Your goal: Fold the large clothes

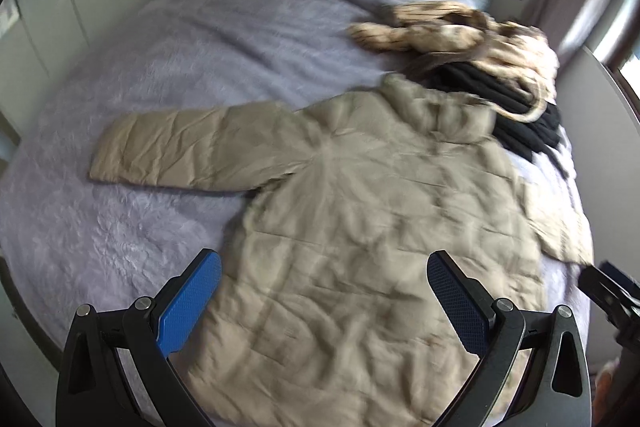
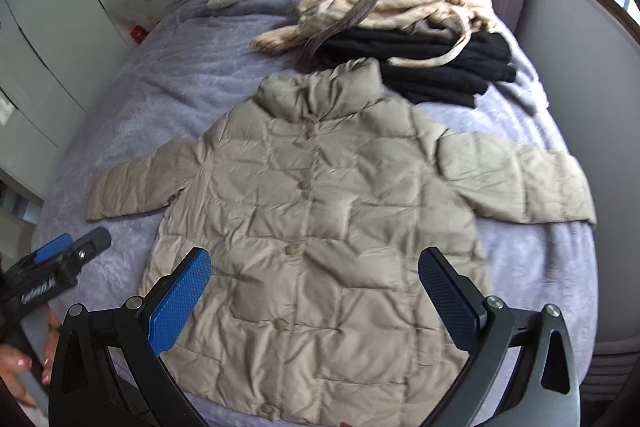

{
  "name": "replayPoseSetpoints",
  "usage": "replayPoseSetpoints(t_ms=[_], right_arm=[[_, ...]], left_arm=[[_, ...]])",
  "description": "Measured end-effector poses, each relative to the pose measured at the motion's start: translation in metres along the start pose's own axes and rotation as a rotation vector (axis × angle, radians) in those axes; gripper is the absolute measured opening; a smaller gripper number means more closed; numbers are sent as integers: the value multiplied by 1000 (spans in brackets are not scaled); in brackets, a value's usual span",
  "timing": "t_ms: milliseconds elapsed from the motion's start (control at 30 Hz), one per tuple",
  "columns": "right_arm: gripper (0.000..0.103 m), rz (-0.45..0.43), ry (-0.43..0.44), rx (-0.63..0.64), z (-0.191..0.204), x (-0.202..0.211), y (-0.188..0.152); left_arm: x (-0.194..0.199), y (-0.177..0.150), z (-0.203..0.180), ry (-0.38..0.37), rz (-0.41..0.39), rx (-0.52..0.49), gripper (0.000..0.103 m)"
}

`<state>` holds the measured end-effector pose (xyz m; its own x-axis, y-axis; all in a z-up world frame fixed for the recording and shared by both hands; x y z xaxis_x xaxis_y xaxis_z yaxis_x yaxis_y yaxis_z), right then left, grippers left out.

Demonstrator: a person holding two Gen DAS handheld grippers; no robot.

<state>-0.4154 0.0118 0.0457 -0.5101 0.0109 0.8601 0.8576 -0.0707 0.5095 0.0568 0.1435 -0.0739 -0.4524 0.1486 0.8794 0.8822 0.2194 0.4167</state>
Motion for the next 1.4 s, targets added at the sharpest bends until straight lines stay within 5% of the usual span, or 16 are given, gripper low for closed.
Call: replayPoseSetpoints(t_ms=[133, 433, 567, 733, 800, 833, 867, 900, 967, 1000, 1033, 1100, 1200, 1400], right_arm=[[103, 141, -2, 14, 40, -50, 3], [103, 247, 56, 40, 115, -151, 17], [103, 213, 82, 69, 129, -191, 35], [103, 163, 115, 61, 143, -228, 68], [103, 123, 132, 59, 149, -240, 86], [103, 101, 141, 60, 153, -247, 98], [103, 85, 147, 58, 158, -255, 109], [103, 67, 159, 53, 162, -261, 118], [101, 33, 190, 38, 171, -273, 133], [86, 29, 215, 21, 176, -285, 141], [44, 38, 236, 8, 180, -293, 144], [5, 112, 296, -40, 187, -323, 144], [5, 162, 358, -79, 196, -358, 139], [4, 234, 461, -125, 199, -403, 136]], left_arm=[[-56, 28, 74, -11, 53, 98, 103], [-190, 48, 228, -149, 206, 386, 103], [-198, 72, 265, -214, 125, 477, 103], [-198, 105, 305, -175, -4, 559, 102], [-197, 116, 320, -120, -48, 573, 75], [-198, 121, 327, -109, -46, 561, 34], [-202, 129, 329, -141, -33, 556, 6], [-198, 132, 333, -208, -27, 572, 6], [-179, 137, 338, -221, -61, 552, 6], [-162, 141, 339, -224, -96, 516, 6], [-150, 142, 337, -237, -114, 497, 6], [-120, 150, 335, -272, -161, 455, 6], [-87, 168, 311, -330, -204, 376, 6], [-44, 175, 200, -445, -211, 155, 6]])
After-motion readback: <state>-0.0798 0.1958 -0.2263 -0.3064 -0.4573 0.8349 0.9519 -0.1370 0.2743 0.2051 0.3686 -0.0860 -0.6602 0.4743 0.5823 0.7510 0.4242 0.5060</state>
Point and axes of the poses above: each gripper's, at about its wrist camera, not at the fingertips, and x roughly against the way its jaws point, z to its left, y to its top, the point moved 4 cm from there along -x, roughly the way its jaws point, and after that the axes turned 10 degrees about x, right-handed, at the moved point
